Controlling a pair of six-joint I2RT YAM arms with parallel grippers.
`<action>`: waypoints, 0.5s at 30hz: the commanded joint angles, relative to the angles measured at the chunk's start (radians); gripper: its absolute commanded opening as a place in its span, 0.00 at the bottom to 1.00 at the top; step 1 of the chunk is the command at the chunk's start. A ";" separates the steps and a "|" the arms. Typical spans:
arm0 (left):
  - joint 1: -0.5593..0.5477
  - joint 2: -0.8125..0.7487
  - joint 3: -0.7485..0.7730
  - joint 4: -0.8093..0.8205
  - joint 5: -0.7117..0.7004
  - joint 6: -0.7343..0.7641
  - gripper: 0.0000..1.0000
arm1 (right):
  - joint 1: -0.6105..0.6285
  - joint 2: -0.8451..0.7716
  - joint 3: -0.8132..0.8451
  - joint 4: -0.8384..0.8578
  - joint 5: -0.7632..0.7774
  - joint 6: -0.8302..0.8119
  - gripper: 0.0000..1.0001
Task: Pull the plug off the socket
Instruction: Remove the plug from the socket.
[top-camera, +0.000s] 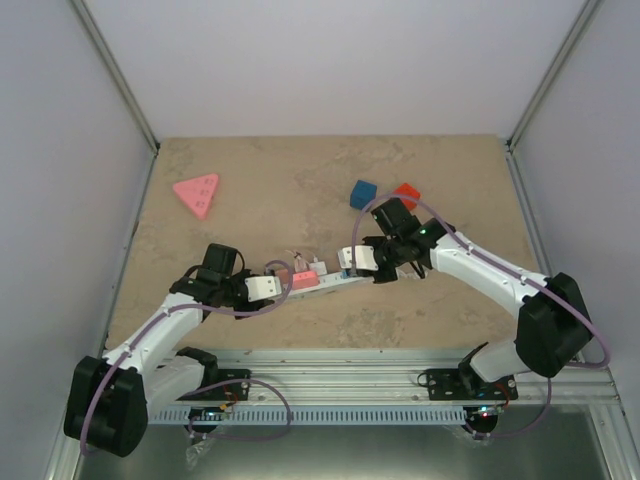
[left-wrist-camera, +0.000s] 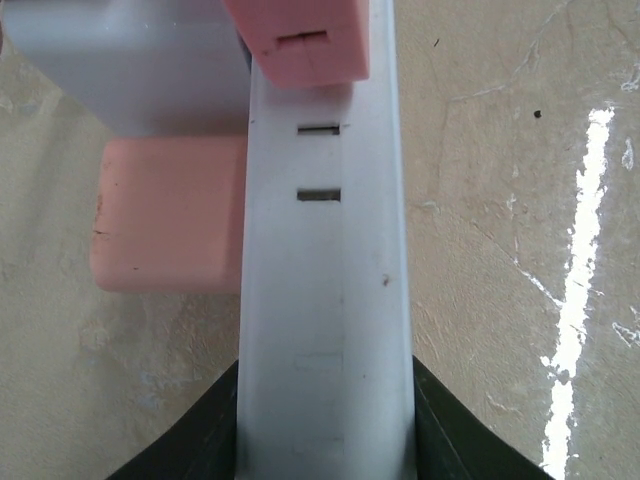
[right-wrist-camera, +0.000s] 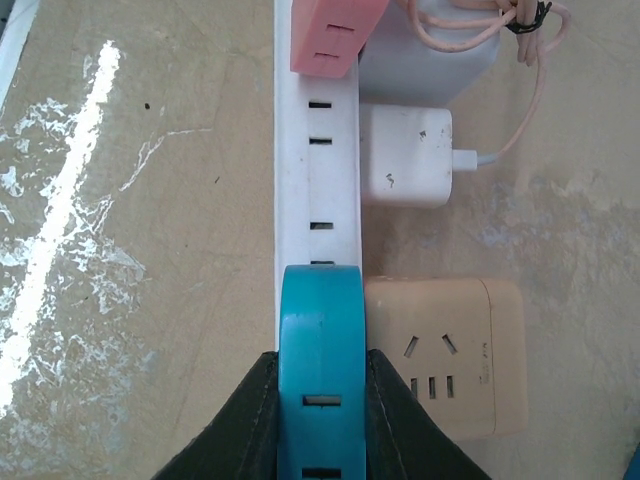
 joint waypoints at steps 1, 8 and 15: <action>0.005 -0.008 0.006 0.054 0.021 -0.011 0.00 | 0.029 0.023 0.029 0.023 0.051 0.027 0.01; 0.005 -0.007 0.002 0.058 0.017 -0.013 0.00 | 0.021 -0.011 0.009 0.036 0.029 0.017 0.01; 0.005 -0.008 0.000 0.059 0.014 -0.014 0.00 | -0.046 -0.037 -0.011 0.023 -0.047 -0.006 0.00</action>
